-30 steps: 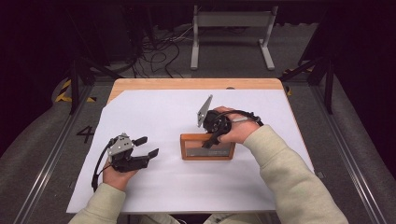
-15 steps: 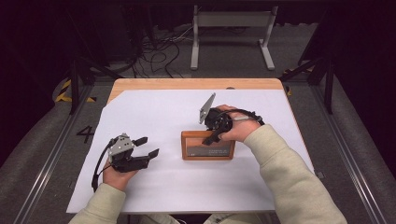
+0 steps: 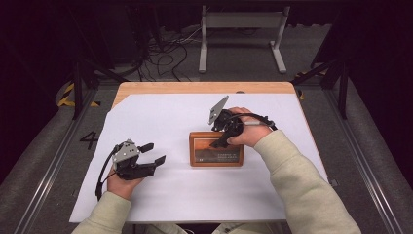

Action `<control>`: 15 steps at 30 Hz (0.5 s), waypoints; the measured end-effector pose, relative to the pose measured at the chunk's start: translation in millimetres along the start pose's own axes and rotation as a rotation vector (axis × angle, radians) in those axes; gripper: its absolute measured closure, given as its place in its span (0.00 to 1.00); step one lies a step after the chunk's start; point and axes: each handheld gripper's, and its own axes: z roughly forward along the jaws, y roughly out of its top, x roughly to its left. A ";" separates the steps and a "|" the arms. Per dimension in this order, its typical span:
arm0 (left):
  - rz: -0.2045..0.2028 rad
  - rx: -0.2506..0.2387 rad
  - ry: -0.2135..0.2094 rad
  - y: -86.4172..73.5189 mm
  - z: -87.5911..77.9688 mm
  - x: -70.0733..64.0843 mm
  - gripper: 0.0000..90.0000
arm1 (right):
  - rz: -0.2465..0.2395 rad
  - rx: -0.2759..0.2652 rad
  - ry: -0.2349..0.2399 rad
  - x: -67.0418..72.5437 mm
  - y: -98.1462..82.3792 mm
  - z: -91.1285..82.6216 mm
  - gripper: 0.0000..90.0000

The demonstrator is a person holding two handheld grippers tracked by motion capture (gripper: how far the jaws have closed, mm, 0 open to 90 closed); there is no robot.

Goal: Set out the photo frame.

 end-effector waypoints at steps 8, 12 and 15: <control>0.002 0.003 0.022 -1.4 -3.7 -0.8 0.32 | 0.012 -0.067 -0.043 2.7 -2.8 -11.2 0.25; -0.010 0.009 0.029 -2.3 -9.4 -1.0 0.31 | 0.047 -0.093 -0.076 7.2 -6.2 -22.1 0.21; -0.021 0.017 0.023 -3.3 -15.6 -2.3 0.33 | 0.057 -0.142 -0.103 13.8 -14.1 -31.3 0.19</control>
